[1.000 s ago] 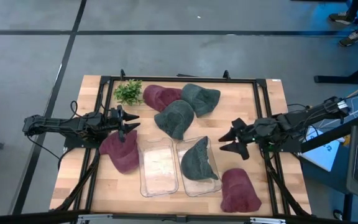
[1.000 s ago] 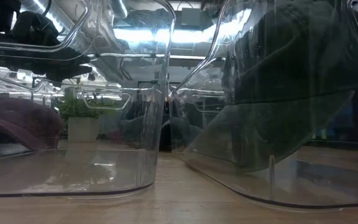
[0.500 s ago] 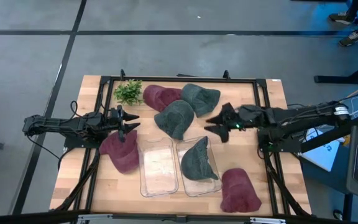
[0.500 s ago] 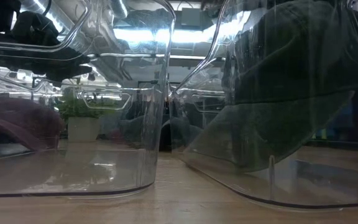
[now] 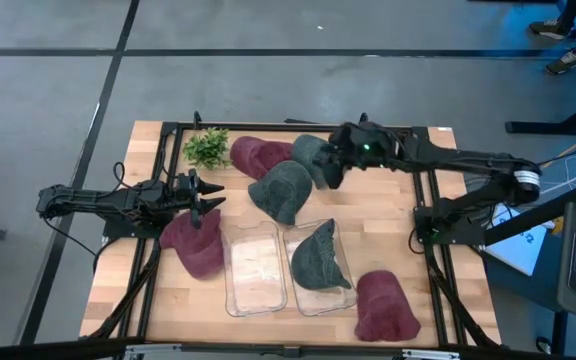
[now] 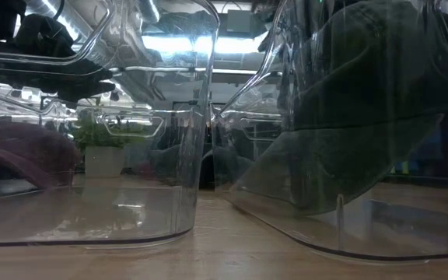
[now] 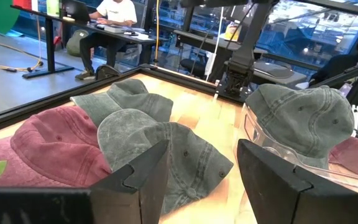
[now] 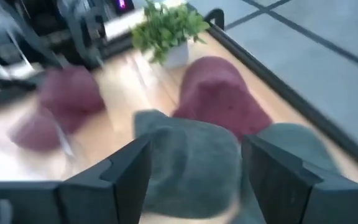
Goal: Pick & Place hat
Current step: Put the top black cap into the right transparent bin
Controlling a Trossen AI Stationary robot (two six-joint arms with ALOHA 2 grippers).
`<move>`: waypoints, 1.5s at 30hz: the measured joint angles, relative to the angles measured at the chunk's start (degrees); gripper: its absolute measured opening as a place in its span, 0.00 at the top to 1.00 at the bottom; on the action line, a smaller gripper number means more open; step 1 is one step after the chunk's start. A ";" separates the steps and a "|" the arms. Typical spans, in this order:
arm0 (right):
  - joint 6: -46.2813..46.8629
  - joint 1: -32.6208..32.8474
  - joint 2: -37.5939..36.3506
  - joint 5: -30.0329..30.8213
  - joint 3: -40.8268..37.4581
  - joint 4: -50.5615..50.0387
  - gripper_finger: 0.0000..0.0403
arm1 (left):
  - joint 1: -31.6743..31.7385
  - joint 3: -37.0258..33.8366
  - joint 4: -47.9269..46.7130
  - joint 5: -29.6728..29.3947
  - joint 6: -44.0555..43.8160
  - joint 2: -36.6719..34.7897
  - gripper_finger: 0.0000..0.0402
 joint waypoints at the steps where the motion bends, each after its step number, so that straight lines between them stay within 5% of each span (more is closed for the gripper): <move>1: -2.45 -0.35 1.04 -0.01 1.25 -1.54 0.40 | -0.01 0.00 0.00 0.00 0.00 0.01 0.54; 13: -20.45 -3.88 8.97 10.13 10.81 -16.12 0.40 | 0.01 0.00 0.00 0.00 0.00 0.01 0.54; 22: -26.55 -9.95 9.75 13.81 11.06 -22.80 0.40 | -0.01 0.00 0.00 0.00 0.00 0.01 0.54; 31: -33.89 -17.03 14.57 3.08 10.94 -24.28 0.40 | 0.01 0.00 0.00 0.00 0.00 0.01 0.54; 45: -39.76 -19.11 16.44 -12.31 10.90 -28.40 0.40 | 0.00 0.00 0.00 0.00 0.00 0.01 0.54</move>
